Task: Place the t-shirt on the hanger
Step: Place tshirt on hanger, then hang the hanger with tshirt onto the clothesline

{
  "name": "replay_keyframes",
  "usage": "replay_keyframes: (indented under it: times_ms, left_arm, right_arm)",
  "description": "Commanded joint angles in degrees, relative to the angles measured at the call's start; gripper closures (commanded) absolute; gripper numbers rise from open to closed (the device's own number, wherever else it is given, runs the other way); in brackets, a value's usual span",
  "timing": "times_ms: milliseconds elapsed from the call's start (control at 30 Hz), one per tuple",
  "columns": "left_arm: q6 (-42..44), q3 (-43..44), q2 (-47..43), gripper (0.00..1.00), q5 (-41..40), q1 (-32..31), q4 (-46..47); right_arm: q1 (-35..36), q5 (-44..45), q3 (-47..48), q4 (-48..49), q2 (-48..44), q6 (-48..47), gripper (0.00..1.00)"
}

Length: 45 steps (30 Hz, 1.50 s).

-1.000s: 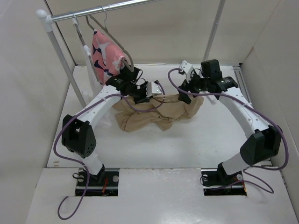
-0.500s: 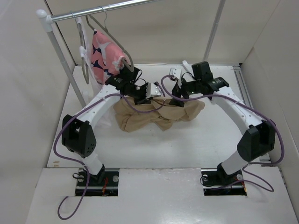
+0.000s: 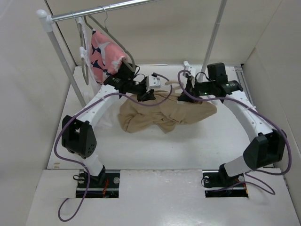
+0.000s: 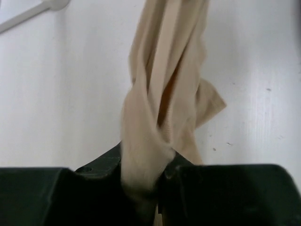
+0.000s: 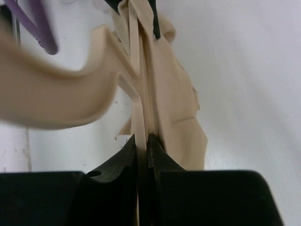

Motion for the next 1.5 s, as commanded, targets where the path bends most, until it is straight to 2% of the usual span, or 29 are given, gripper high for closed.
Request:
replay_keyframes:
  times_ms: [0,167,233,267,333,367,400,433,467,600,700,733,900,933,967,1033,1067,1100,1167,1467]
  left_arm:
    - [-6.97,-1.46,-1.83,0.84,-2.71,3.39,5.20]
    - [-12.25,-2.61,-1.83,0.78,-7.98,3.92,9.94]
    - [-13.05,-2.61,-1.83,0.69,-9.22,3.92,11.09]
    - [-13.05,-2.61,-1.83,0.60,-9.22,3.92,11.70]
    - [-14.88,-2.61,-2.45,0.54,-7.30,3.92,13.55]
    - [-14.90,-2.61,-3.23,0.44,-7.29,3.92,14.34]
    - [-15.77,-2.61,-3.76,0.23,-6.51,3.92,15.21]
    - [-15.77,-3.13,-4.72,0.20,-6.50,3.92,16.53]
    - [-16.38,-3.13,-5.34,0.00,-7.02,3.92,17.32]
    - [-15.69,-7.08,-9.29,0.00,-8.78,2.61,21.89]
    - [-14.64,-11.65,-12.46,0.00,-10.98,1.29,25.85]
    - [-13.94,-13.14,-12.99,0.00,-10.98,1.28,25.86]
    - [-14.45,-13.15,-13.52,0.00,-10.98,0.67,25.16]
    - [-14.46,-13.15,-13.00,0.00,-10.98,0.67,24.63]
    - [-14.46,-13.15,-12.99,0.00,-10.98,0.67,24.63]
    - [-14.46,-13.67,-12.99,0.00,-12.12,0.67,24.63]
    - [-14.46,-13.68,-12.99,0.00,-12.12,0.67,24.63]
    - [-14.46,-14.20,-13.52,0.00,-12.65,0.67,24.63]
    - [-14.46,-14.73,-13.52,0.00,-12.65,0.67,24.63]
    - [-13.93,-15.35,-14.66,0.00,-13.17,0.67,25.24]
  right_arm:
    - [-6.55,-1.08,2.07,-4.99,-6.51,3.15,1.00]
    - [-11.38,-2.75,8.47,-17.03,-5.99,1.31,1.00]
    - [-11.39,-1.00,10.77,-19.59,-5.29,1.30,1.00]
    - [-11.39,-0.12,13.04,-21.43,-4.68,1.30,1.00]
    - [-11.91,0.94,15.69,-23.37,-3.36,1.30,1.00]
    - [-12.44,1.90,17.18,-25.47,-2.83,1.30,1.00]
    - [-12.44,1.91,20.33,-26.62,-1.61,1.30,1.00]
    - [-13.23,2.43,21.84,-27.50,-0.99,1.30,1.00]
    - [-13.24,3.22,23.25,-28.12,-0.98,1.82,1.00]
    - [-15.34,7.18,29.92,-28.12,1.56,5.86,1.00]
    - [-15.35,12.19,40.72,-28.12,5.86,9.82,1.00]
    - [-15.35,12.72,47.71,-27.43,8.57,12.09,1.00]
    - [-15.35,18.41,68.24,-22.87,16.85,19.22,1.00]
    - [-15.35,19.57,69.57,-21.02,17.38,20.45,1.00]
    - [-15.35,20.97,68.36,-15.26,16.69,23.60,1.00]
    - [-15.35,21.51,64.24,-7.77,14.85,25.73,1.00]
    - [-15.35,21.51,61.96,-0.25,13.88,26.78,1.00]
    - [-15.35,21.51,58.54,3.04,12.31,28.36,1.00]
    - [-15.35,25.10,57.71,8.93,11.77,29.08,1.00]
    - [-13.06,29.59,64.75,18.27,21.78,34.70,1.00]
